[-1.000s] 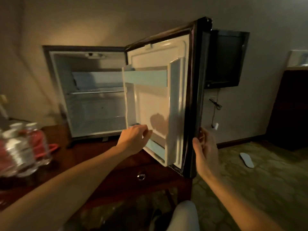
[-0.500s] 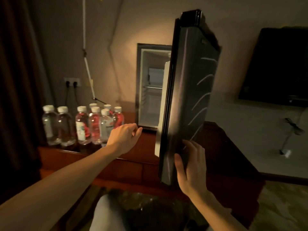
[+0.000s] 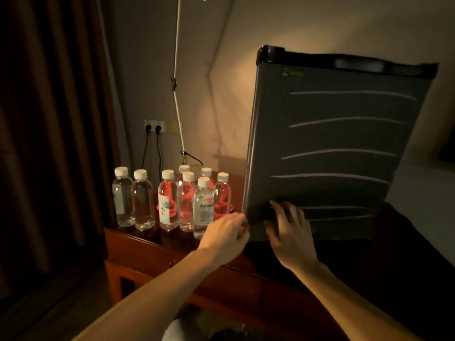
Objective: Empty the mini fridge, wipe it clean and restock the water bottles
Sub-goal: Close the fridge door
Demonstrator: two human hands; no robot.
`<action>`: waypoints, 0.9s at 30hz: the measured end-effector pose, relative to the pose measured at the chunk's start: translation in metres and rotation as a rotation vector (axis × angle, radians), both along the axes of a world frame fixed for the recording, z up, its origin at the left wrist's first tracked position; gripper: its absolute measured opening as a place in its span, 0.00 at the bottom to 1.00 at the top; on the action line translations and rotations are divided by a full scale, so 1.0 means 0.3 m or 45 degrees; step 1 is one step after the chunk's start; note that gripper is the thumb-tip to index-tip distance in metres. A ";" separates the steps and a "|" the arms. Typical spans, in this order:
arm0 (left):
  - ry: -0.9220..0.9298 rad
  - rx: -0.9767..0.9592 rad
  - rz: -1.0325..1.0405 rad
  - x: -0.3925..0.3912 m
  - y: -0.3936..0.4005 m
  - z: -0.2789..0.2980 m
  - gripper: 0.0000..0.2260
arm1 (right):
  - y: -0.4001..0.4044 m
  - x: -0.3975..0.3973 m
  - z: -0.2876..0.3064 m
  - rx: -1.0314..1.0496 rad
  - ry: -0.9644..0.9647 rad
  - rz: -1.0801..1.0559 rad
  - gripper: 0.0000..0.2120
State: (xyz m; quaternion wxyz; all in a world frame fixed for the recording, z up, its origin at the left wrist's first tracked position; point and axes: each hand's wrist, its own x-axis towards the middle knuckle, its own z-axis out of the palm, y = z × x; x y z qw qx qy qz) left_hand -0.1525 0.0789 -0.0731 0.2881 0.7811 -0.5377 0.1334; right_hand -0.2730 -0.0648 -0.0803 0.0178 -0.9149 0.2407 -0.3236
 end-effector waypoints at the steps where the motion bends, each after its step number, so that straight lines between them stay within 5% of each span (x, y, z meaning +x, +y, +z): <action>1: 0.010 0.038 -0.003 0.002 -0.036 -0.001 0.07 | -0.020 0.030 0.011 -0.004 0.037 -0.021 0.30; 8: 0.155 0.194 0.003 0.053 -0.307 -0.019 0.31 | -0.179 0.198 0.069 0.027 0.266 -0.136 0.29; 16: 0.113 0.290 0.055 0.161 -0.466 -0.025 0.37 | -0.262 0.273 0.061 -0.046 0.319 -0.199 0.26; 27: 0.084 0.268 0.060 0.104 -0.337 -0.041 0.18 | -0.245 0.205 0.010 0.077 0.338 0.006 0.27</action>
